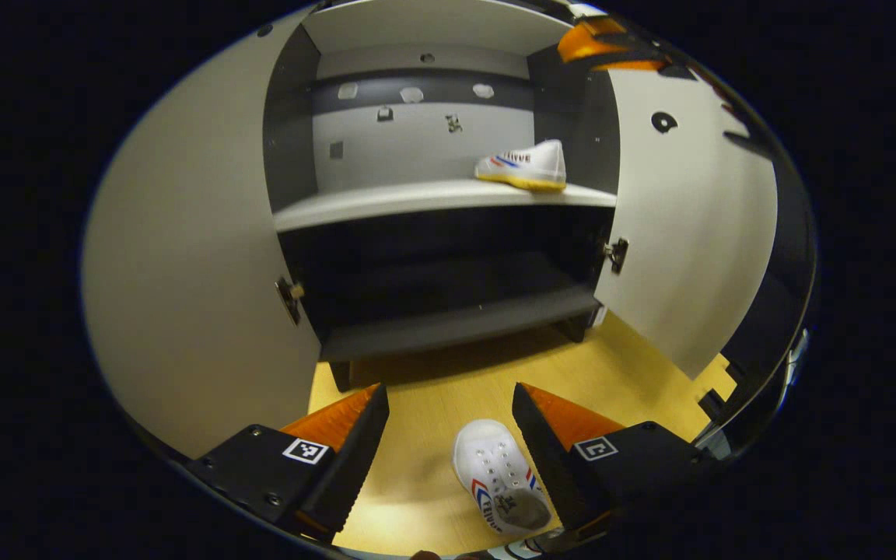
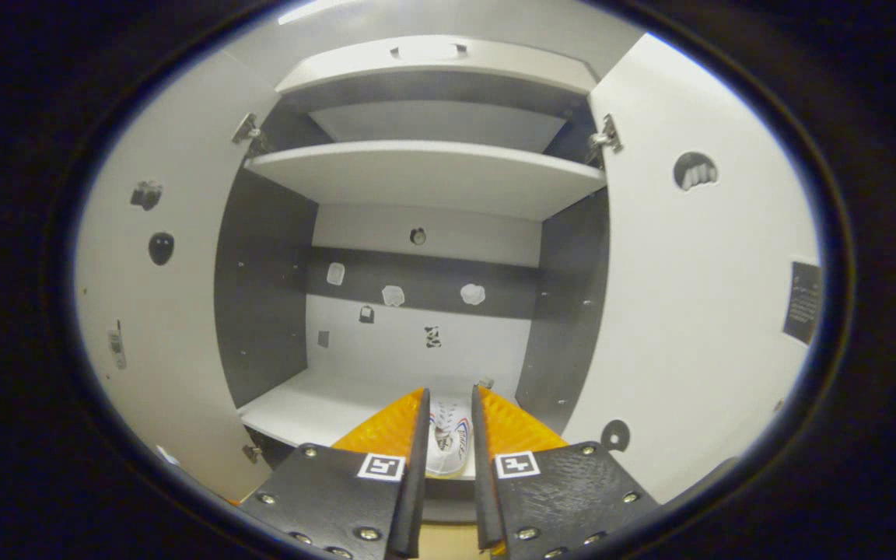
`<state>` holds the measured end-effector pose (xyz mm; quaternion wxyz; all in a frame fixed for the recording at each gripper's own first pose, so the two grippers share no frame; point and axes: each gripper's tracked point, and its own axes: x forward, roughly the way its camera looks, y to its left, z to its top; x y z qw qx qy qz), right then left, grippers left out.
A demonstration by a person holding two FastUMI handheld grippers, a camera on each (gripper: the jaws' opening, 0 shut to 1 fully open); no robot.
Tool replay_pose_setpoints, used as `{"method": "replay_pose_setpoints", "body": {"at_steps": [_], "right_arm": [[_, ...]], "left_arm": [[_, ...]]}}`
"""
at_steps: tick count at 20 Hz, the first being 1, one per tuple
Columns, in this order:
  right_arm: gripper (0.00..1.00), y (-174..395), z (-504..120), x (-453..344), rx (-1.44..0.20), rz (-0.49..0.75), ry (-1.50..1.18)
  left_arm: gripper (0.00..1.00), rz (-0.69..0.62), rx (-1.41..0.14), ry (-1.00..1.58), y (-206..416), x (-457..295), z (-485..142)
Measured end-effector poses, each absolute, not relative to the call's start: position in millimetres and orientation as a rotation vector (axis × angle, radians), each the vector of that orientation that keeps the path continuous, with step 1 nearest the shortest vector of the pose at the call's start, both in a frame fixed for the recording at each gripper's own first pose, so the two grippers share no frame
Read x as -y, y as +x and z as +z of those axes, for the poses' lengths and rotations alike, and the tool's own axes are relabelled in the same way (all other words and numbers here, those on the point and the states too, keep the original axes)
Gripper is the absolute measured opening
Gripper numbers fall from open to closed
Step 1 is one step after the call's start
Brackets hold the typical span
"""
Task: Grab one shoe with the right hand and put it into the shoe cabinet, grab the other shoe with the left hand and put it into the shoe cabinet; then close the right door with the right hand and the left door with the left hand.
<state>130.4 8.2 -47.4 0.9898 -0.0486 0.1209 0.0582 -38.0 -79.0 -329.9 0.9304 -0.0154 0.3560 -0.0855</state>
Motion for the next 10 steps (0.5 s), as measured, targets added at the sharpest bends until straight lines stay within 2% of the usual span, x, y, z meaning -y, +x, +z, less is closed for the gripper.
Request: {"method": "replay_pose_setpoints", "body": {"at_steps": [1, 10], "right_arm": [[0.29, 120, -39, -5, -0.23, 0.115, -0.094], [0.28, 70, -3, 29, -0.165, 0.043, -0.075]], "left_arm": [[0.99, -0.183, -0.773, -0.046, -45, 83, -344], [0.94, -0.212, -1.084, -0.122, -97, 100, -448]]}}
